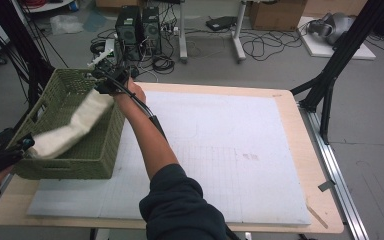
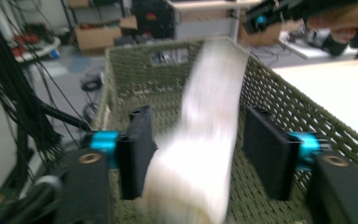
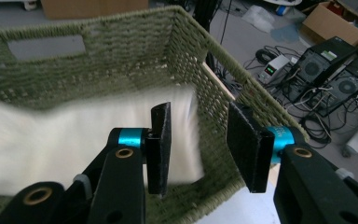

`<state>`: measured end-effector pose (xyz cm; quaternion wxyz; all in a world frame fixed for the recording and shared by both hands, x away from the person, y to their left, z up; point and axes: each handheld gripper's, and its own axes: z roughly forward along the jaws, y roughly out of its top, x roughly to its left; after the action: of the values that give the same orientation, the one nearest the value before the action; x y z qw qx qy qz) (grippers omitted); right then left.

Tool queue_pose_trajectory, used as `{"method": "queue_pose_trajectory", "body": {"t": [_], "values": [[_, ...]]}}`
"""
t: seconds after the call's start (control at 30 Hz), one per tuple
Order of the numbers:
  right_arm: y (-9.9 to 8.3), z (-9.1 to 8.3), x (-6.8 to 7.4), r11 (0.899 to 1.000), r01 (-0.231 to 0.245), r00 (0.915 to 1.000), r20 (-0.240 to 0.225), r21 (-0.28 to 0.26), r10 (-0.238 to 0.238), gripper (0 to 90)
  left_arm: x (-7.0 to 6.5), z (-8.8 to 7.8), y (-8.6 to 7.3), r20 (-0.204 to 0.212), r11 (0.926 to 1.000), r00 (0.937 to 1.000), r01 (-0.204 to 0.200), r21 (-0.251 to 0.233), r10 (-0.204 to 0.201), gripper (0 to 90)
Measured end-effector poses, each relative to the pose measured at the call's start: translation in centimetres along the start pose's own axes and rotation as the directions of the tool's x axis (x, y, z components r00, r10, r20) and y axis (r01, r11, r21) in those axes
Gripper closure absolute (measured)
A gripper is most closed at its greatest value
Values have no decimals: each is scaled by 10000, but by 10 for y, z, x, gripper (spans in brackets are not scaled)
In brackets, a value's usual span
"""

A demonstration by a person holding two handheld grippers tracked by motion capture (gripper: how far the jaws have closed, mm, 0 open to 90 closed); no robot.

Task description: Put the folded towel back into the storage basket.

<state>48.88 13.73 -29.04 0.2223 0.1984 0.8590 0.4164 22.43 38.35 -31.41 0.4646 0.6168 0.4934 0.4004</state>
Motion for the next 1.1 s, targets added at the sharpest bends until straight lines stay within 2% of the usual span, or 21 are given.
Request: {"method": "queue_pose_trajectory", "body": {"t": [0.2,0.27,0.37,0.43,0.5,0.63,0.73,0.9,1.0,1.1], "values": [[-3,-15,-7,9993,-165,9996,-234,-325,158,549,-3,-9,7,128,9991,9999,47,-417,-42,367],[-6,-25,-10,9985,-172,9982,-577,-517,142,526,-7,-7,8,319,9988,9994,153,-471,-138,358],[-14,-41,-14,9983,-58,9971,-756,-584,14,472,-17,-1,8,797,9983,9964,320,-494,-280,326],[-21,-54,-19,9970,-131,9956,-938,-768,58,434,-26,6,8,1351,9980,9901,454,-447,-390,306],[-30,-67,-26,9956,-426,9939,-1047,-833,338,394,-34,11,9,1635,9976,9854,545,-423,-469,285],[-51,-91,-39,9902,-963,9904,-1089,-1009,853,289,-50,23,11,2251,9963,9722,760,-409,-649,242],[-66,-107,-46,9876,-1140,9900,-951,-1075,1039,228,-64,32,12,2701,9971,9613,671,-363,-549,218],[-101,-137,-56,9845,-1391,9888,-686,-1063,1323,177,-88,46,12,3298,9966,9422,747,-356,-589,216],[-126,-159,-63,9811,-1573,9872,-448,-1128,1531,147,-105,56,12,3616,9972,9315,601,-436,-403,212],[-149,-179,-69,9765,-1818,9833,-201,-1155,1807,121,-122,66,11,3982,9975,9167,544,-454,-319,201]]}}
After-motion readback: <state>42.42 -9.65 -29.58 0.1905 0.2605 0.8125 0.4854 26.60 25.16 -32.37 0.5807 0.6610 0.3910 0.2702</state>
